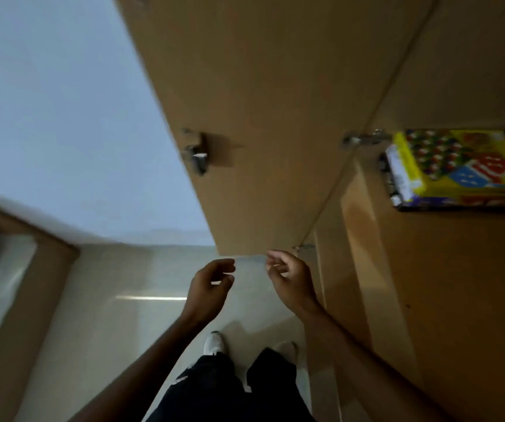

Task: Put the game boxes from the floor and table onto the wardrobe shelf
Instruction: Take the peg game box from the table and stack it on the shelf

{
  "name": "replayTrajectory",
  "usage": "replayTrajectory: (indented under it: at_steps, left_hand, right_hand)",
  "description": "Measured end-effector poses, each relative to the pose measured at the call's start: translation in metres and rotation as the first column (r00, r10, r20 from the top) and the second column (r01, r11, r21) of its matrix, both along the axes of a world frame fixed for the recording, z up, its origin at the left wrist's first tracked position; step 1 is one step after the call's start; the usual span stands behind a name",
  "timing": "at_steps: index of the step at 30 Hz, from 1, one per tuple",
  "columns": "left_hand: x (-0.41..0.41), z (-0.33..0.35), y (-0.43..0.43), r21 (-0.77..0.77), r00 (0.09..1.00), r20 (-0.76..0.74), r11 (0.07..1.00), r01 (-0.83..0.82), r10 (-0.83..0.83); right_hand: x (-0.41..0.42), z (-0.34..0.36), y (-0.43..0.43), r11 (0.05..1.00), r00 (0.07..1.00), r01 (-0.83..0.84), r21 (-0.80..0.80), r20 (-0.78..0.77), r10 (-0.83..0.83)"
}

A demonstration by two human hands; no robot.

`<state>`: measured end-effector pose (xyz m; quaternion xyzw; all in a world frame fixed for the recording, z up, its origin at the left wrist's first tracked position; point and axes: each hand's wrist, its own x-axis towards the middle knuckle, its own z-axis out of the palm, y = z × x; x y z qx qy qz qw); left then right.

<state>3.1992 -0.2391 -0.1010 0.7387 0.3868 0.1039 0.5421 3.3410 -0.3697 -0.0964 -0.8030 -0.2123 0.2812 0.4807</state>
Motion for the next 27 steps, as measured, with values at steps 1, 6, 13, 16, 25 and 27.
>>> replayTrajectory:
  at_steps: [1,6,13,16,25,27]
  left_hand:
    - [-0.030,0.000,0.008,-0.005,0.997,-0.004,0.997,-0.072,0.072]
    - [-0.167,-0.002,0.040,-0.023,0.939,0.019,0.939,-0.342,0.342]
    - [-0.386,-0.007,0.060,-0.039,0.785,0.021,0.785,-0.618,0.619]
    - [-0.473,-0.009,0.054,-0.051,0.663,0.004,0.662,-0.748,0.749]
    - [-0.691,-0.006,-0.003,-0.119,0.038,0.041,0.042,-0.992,0.998]
    - [-0.732,-0.008,-0.014,-0.128,-0.041,0.033,-0.037,-0.991,0.999]
  right_hand:
    - [-0.021,-0.001,0.016,0.997,0.997,-0.072,-0.002,-0.007,0.072]
    - [-0.122,-0.002,0.081,0.944,0.944,-0.329,-0.021,-0.034,0.329]
    - [-0.302,-0.003,0.167,0.789,0.789,-0.614,-0.035,-0.010,0.614]
    - [-0.388,0.002,0.199,0.670,0.670,-0.742,-0.026,-0.005,0.742]
    - [-0.661,-0.001,0.269,0.117,0.118,-0.990,-0.080,-0.003,0.993]
    - [-0.716,0.000,0.276,0.035,0.035,-0.997,-0.072,0.002,0.999]
